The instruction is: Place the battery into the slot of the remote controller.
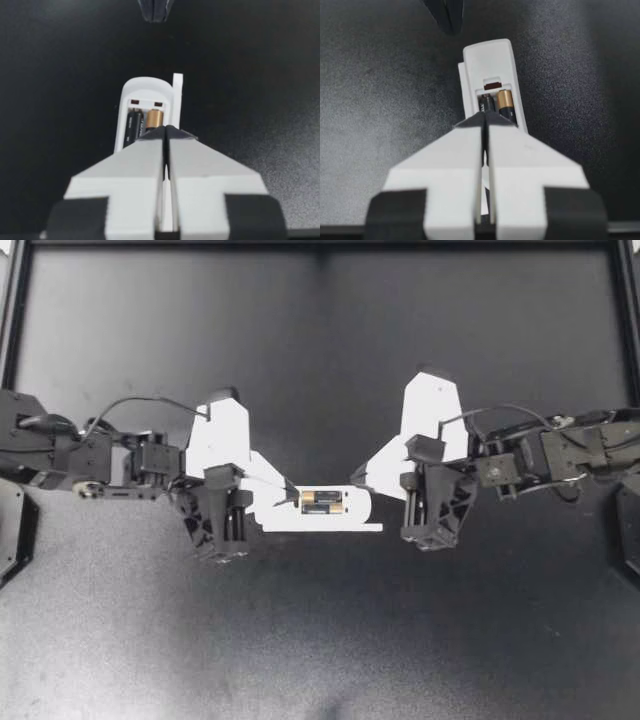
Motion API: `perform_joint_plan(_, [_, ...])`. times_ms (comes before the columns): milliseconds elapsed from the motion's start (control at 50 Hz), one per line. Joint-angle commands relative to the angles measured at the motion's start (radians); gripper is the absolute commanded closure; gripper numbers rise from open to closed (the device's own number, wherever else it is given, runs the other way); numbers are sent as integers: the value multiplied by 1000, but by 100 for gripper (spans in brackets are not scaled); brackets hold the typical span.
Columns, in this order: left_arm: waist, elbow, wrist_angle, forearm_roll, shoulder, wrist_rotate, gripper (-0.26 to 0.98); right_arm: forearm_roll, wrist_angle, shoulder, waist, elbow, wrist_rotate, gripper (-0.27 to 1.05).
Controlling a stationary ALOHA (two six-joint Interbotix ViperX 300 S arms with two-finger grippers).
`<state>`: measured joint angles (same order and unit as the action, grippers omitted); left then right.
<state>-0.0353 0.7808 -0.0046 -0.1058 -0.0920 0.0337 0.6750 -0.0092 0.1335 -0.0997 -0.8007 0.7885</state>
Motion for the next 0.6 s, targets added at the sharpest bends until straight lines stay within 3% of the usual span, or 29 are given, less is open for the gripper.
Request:
perform_joint_plan(0, [2,-12,-5,0,-23,2,87,0,-9,23,-8,8,0,92])
perform_joint_plan(580, [2,-18,-5,2,-25,12,87,0,-20,25,-8,-8,5,92])
